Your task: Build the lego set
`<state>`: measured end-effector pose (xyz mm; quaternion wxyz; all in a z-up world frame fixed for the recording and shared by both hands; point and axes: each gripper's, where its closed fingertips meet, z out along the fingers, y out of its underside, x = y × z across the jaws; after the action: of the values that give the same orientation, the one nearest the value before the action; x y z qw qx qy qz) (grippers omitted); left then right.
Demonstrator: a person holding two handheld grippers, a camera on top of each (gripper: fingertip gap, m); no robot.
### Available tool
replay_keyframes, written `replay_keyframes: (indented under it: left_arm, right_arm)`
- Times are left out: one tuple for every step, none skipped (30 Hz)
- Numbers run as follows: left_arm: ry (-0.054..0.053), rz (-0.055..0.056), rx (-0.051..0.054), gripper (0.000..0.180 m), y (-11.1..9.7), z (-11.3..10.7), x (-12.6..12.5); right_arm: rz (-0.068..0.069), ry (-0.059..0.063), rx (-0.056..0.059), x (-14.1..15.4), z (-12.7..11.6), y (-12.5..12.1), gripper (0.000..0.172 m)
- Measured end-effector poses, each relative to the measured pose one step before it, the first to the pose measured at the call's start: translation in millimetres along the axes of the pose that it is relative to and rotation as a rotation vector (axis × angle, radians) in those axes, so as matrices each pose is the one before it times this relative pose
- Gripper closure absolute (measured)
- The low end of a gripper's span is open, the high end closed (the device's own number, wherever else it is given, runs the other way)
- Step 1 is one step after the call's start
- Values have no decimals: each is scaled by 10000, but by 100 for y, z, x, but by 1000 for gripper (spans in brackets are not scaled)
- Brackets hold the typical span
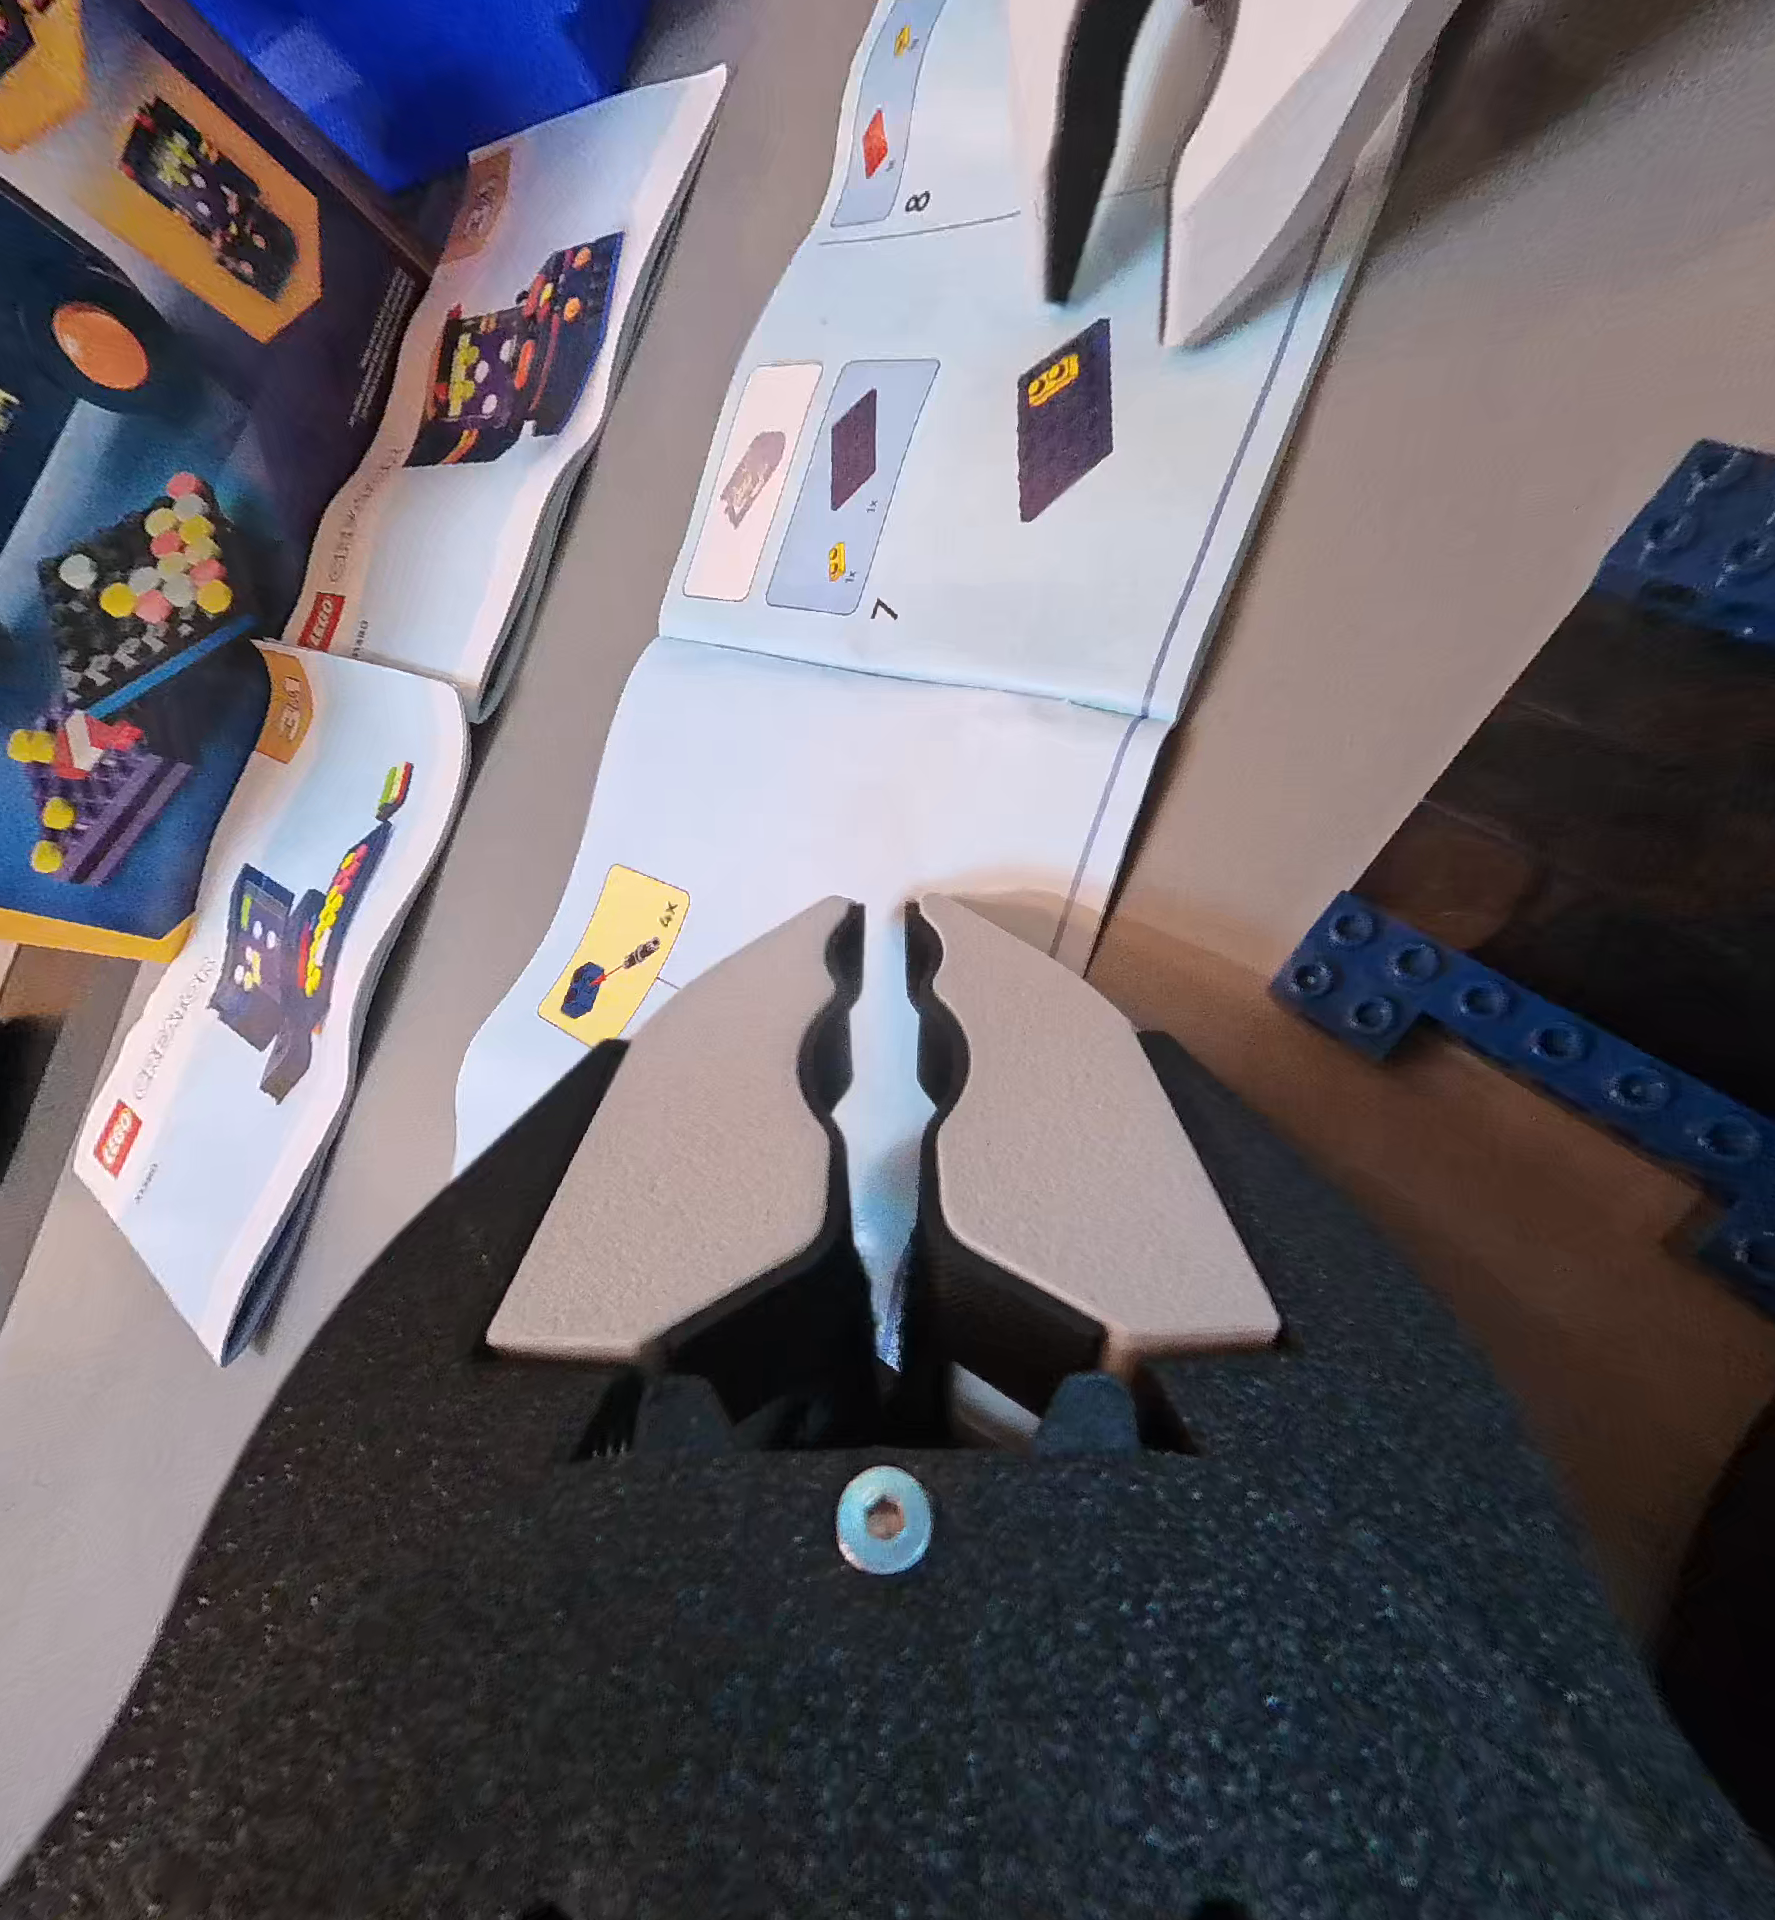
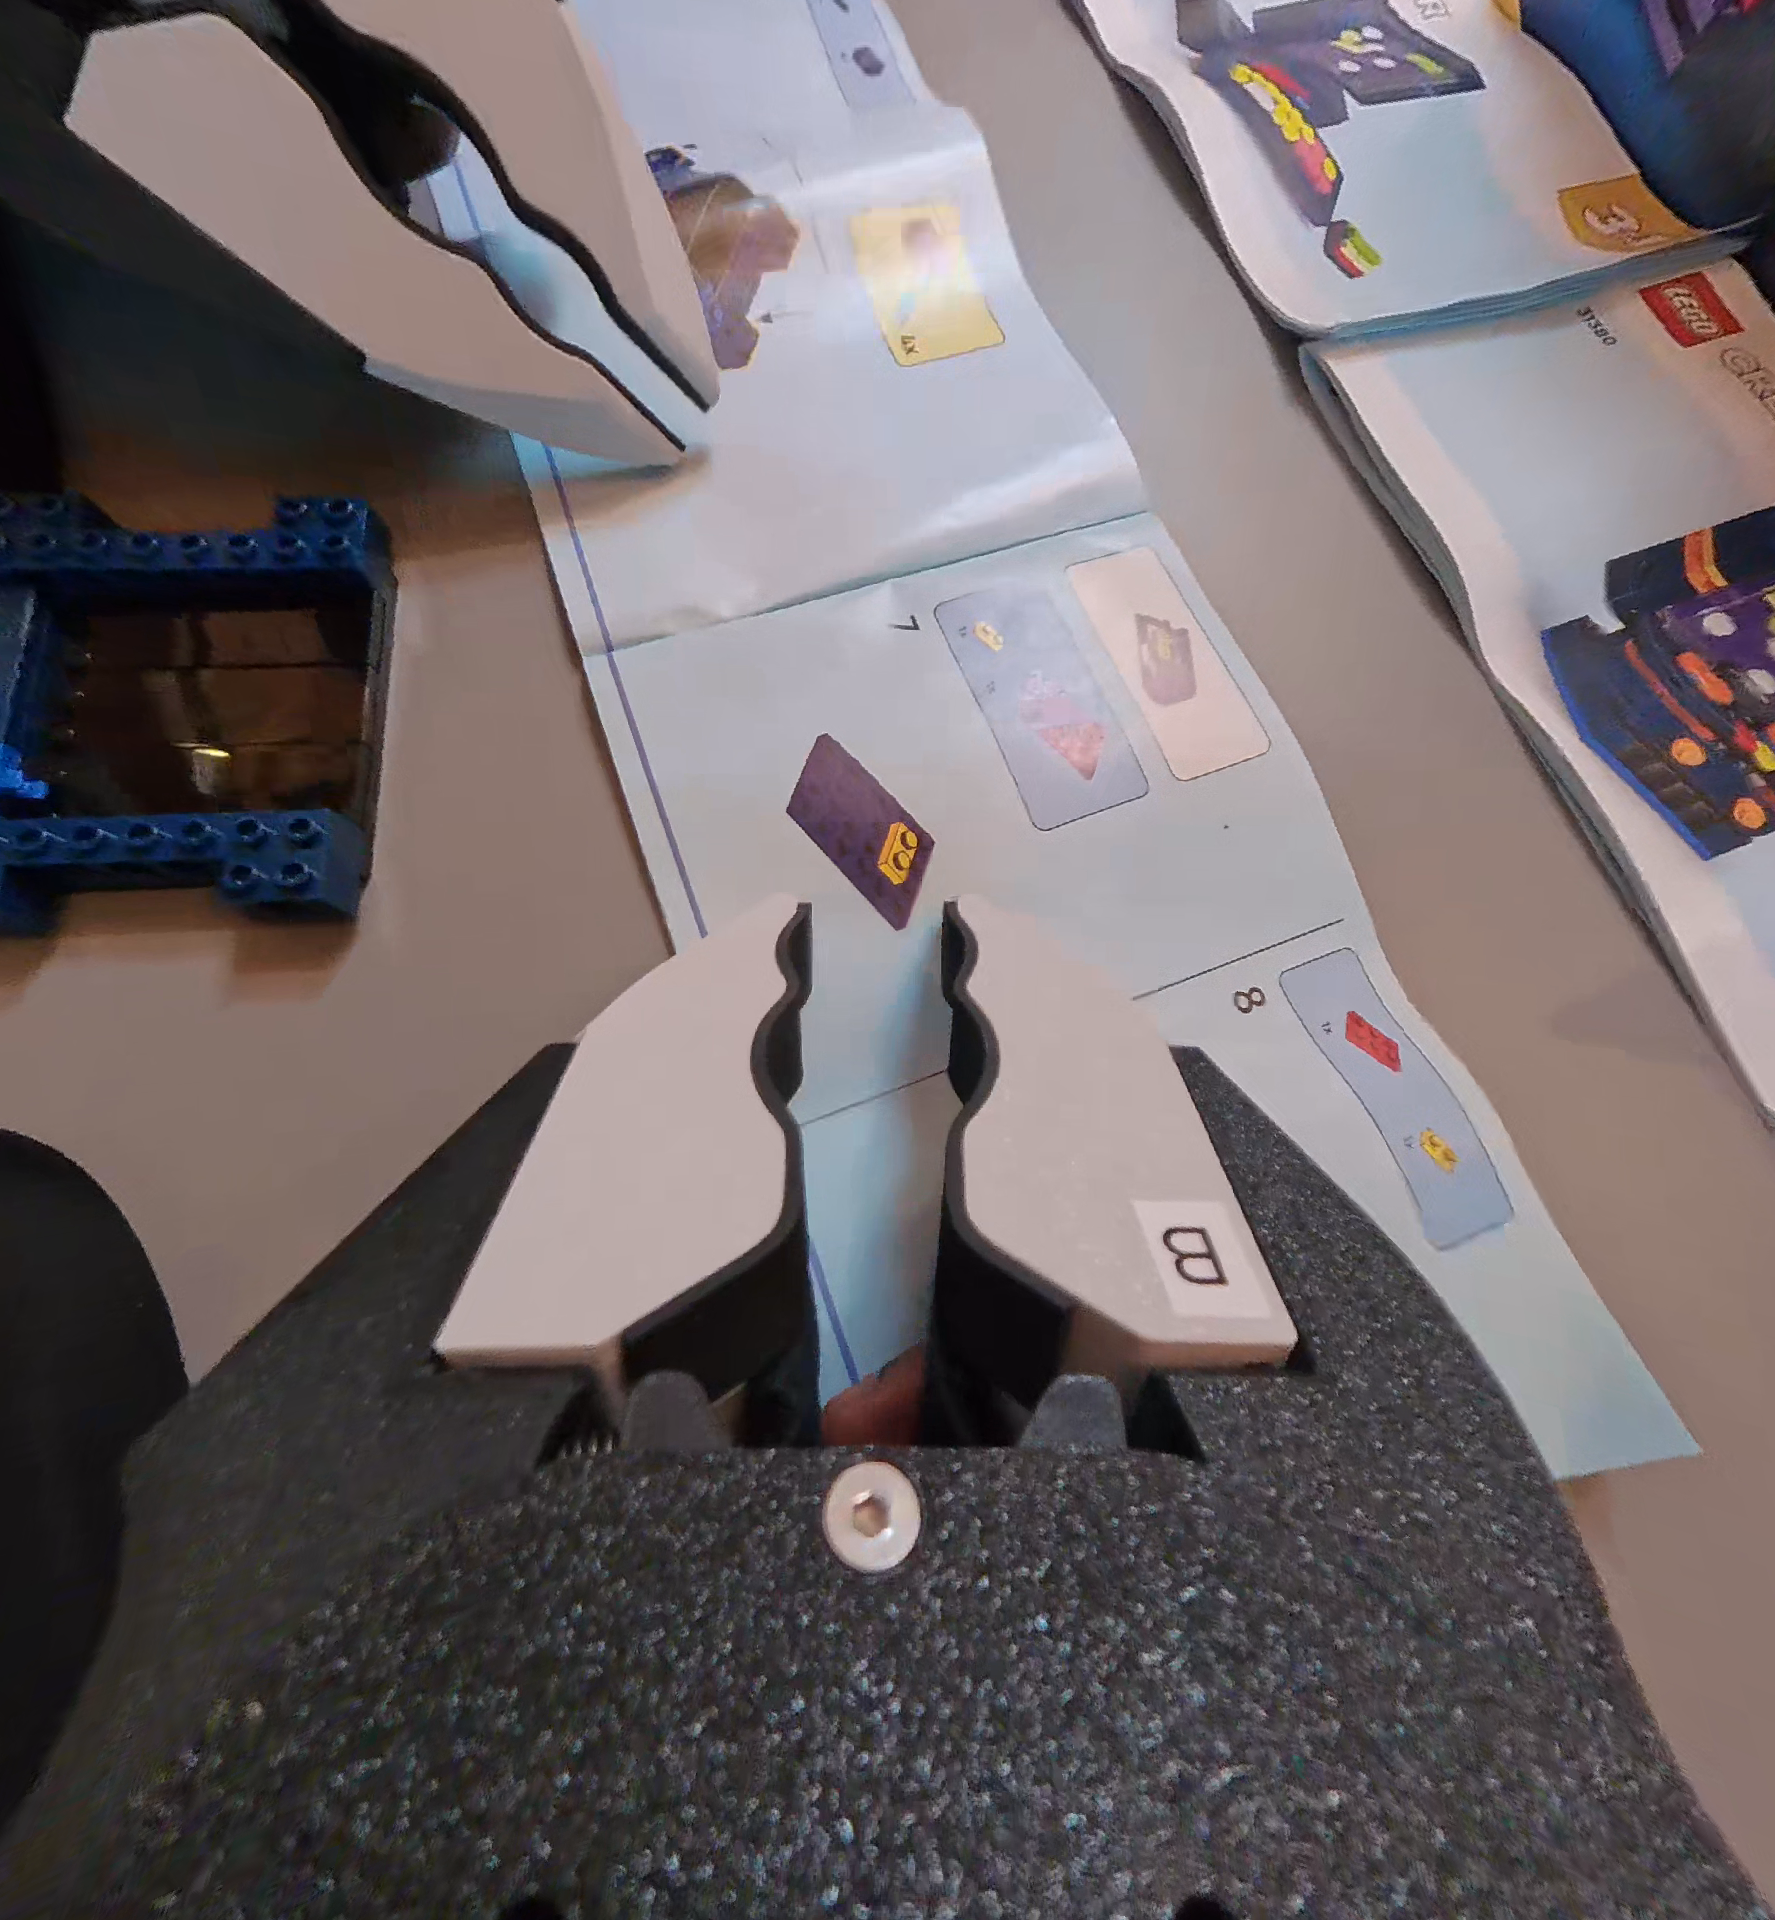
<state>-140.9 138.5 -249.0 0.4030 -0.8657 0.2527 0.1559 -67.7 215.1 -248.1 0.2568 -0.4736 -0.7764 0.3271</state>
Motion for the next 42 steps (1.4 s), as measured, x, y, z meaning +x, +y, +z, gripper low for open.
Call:
replay_keyframes:
  left_arm:
    - [47, -88, 14, 173, 18, -22, 13]
    - [27, -47, 27, 174, 20, -6, 6]
    - [18, -35, 24, 174, 1, -2, 9]
    - [14, -19, 6, 174, -3, 7, -1]
    - [2, -4, 2, 174, 3, 2, -2]
    - [-12, 16, 4, 174, 3, 6, 2]
    - [-25, 26, -13, 174, 13, -7, -5]
    - [-46, 43, -52, 174, 53, -13, -39]
    - [-8, 47, -8, 174, 0, -4, 10]
    - [-4, -3, -3, 174, 4, 4, 11]
    - [10, -32, 3, 174, 1, 5, 3]
    - [30, -68, 15, 175, 12, 3, 11]
    - [42, -93, 22, 175, 7, 11, 12]
    - [51, -104, 24, 175, 2, 6, 19]
    - [52, -90, 27, 176, 14, 7, 9]
    - [46, -67, 30, 176, 0, -1, 13]
    - [46, -76, 21, 176, 11, 6, 19]
    - [43, -60, 13, 177, 6, 7, 19]
    - [28, -15, 10, 177, -2, 7, 31]
    - [20, 6, 4, 178, 7, 1, 30]
    - [15, 16, 2, 178, -1, 7, 21]
    - [22, 15, 10, 179, 0, -2, 37]
    - [30, -9, 17, 179, 5, 11, 26]
    - [38, -41, 15, 180, -7, 6, 15]
    - [41, -45, 16, 180, -11, 1, 10]
    - [46, -53, 22, 180, -15, 13, 1]
    - [51, -77, 30, 180, 0, 10, -6]
    - [49, -91, 31, 180, 7, 3, -5]
    - [26, -71, 28, 180, 4, -2, -7]
    - [-8, -1, 6, 180, -2, -4, -7]
    - [-38, 45, -15, 179, 5, -5, -9]
    - [-60, 71, -17, 179, -13, -7, -22]
    - [-55, 73, -28, 179, -3, -1, -8]
    - [-52, 67, -33, 179, 1, -4, -24]
    - [-48, 53, -26, 178, -2, -8, -6]
    - [-48, 46, -33, 178, -8, -3, -20]
    - [-55, 63, -30, 178, 1, -12, -22]
    - [-69, 41, -35, 177, 0, -14, -41]
    - [-91, 27, -80, 175, 16, -58, -73]
    - [-95, 152, -76, 172, -99, -190, -42]
    - [-207, 126, 199, 170, -620, -425, -197]
    - [-307, -11, 505, 168, -1224, -838, -449]
  right_arm:
    - [-165, 239, 55, 353, -282, -155, 148]
    - [-138, 177, 128, 310, -320, -207, 151]
    - [-68, -5, 132, 90, -248, -155, 154]
    - [36, -163, 62, -108, -95, -23, 156]
    - [113, -210, -27, -205, 76, 120, 156]
    - [120, -192, -134, -217, 252, 316, 156]
    - [87, -135, -203, -183, 304, 438, 157]
    - [70, -62, -38, -72, 175, 184, 157]
    - [74, -49, 91, -26, 1, -56, 157]
    - [82, -50, 22, -12, -7, 11, 157]
    - [51, -45, 27, -28, -6, 4, 157]
    - [8, -23, 17, -14, 2, 1, 156]
    - [-1, -4, 5, 0, 0, 10, 156]
    - [3, -2, 2, -5, 1, -2, 156]
    - [-1, 0, 1, 0, 7, 6, 156]
    - [-2, -1, 2, -4, -5, 3, 156]
    - [2, -2, 2, -4, 1, -3, 156]
    - [-2, 2, 0, 4, 6, 8, 156]
    - [-9, 4, 0, 3, 3, -3, 156]
    - [-5, -2, 2, -3, -6, 4, 156]
    - [8, -14, 3, -2, 2, -3, 156]
    - [24, -26, 6, 3, 2, -4, 156]
    - [35, -32, 8, 1, -3, 13, 156]
    - [35, -33, 10, -5, 1, -6, 156]
    - [35, -33, 10, 4, -2, -3, 156]
    - [26, -26, 7, -6, -18, -2, 156]
    - [3, -7, 4, -2, 0, -3, 156]
    - [-13, 9, 1, -1, 7, 7, 156]
    - [-13, 8, 0, 6, -4, 3, 156]
    - [9, -8, 2, 5, -5, -10, 156]
    - [31, -20, 5, 9, 7, -9, 156]
    - [40, -24, 6, 3, -2, -2, 156]
    - [38, -22, 6, 12, -2, -15, 156]
    - [25, -12, 4, 7, -4, 1, 156]
    - [14, -1, 2, 24, 5, -5, 157]
    - [18, 1, 1, 20, -9, -6, 157]
    - [33, -2, 1, 32, 4, -4, 157]
    - [38, -14, 3, 22, 2, -5, 158]
    - [36, -27, 6, 3, -3, -2, 158]
    - [32, -28, 5, -6, -6, -13, 158]
    - [33, -32, 6, -2, -3, -3, 158]
    - [40, -59, 9, -11, -11, -13, 158]
